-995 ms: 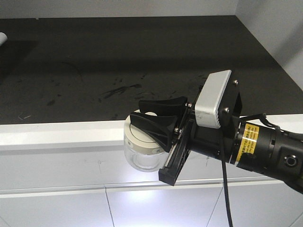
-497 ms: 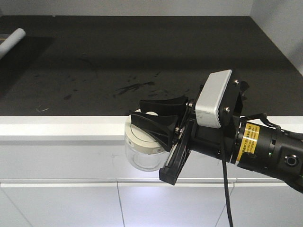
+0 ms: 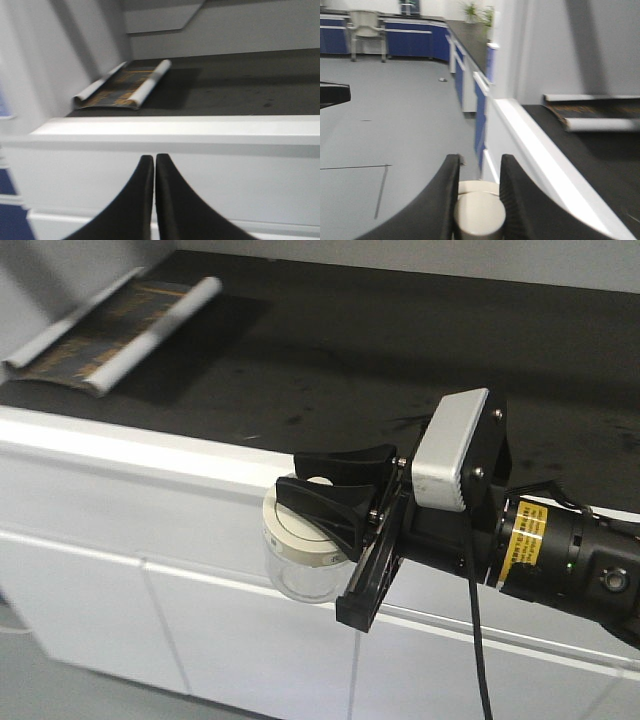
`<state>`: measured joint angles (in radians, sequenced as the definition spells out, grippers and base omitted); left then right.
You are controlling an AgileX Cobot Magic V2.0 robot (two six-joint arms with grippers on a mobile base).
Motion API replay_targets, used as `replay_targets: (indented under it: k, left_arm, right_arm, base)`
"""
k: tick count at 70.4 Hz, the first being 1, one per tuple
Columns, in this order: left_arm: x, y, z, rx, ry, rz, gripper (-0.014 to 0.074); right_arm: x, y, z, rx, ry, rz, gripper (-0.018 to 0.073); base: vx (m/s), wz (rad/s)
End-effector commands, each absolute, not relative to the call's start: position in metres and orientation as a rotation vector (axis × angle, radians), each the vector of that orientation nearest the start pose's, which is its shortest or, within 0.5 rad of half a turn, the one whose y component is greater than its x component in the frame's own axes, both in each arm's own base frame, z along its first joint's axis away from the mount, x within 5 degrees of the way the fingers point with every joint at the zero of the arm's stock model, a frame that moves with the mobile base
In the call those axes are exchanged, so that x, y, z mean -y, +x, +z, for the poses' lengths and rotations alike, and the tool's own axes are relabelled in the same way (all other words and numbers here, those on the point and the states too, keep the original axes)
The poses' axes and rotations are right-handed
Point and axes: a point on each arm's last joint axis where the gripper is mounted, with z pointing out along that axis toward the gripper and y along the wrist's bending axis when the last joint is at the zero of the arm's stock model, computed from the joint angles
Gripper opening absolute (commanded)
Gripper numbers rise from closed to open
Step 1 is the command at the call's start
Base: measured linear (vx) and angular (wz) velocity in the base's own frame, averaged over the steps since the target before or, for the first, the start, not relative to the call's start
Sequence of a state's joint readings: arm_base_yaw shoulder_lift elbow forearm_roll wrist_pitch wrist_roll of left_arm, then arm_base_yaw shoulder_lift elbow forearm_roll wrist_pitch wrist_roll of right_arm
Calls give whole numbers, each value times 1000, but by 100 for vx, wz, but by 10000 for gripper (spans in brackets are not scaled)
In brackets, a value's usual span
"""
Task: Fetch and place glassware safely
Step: 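Hold the jar in the right gripper while the base turns away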
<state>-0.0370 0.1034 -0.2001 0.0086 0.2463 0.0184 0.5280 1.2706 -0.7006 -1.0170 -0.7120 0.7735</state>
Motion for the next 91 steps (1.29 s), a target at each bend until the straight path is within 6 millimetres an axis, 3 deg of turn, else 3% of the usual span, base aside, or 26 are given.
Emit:
replay_targets:
  k: [1,91]
  left_arm:
    - [2,56,268,-1546,37,-18,-7]
    - [2,56,268,-1546,37,-18,-7]
  right_arm:
    - [-175,195,325,-1279,-904,852,-3]
    - [-175,195,325,-1279,-905,852,-3]
  base:
    - [-5,65]
    - [-8,68]
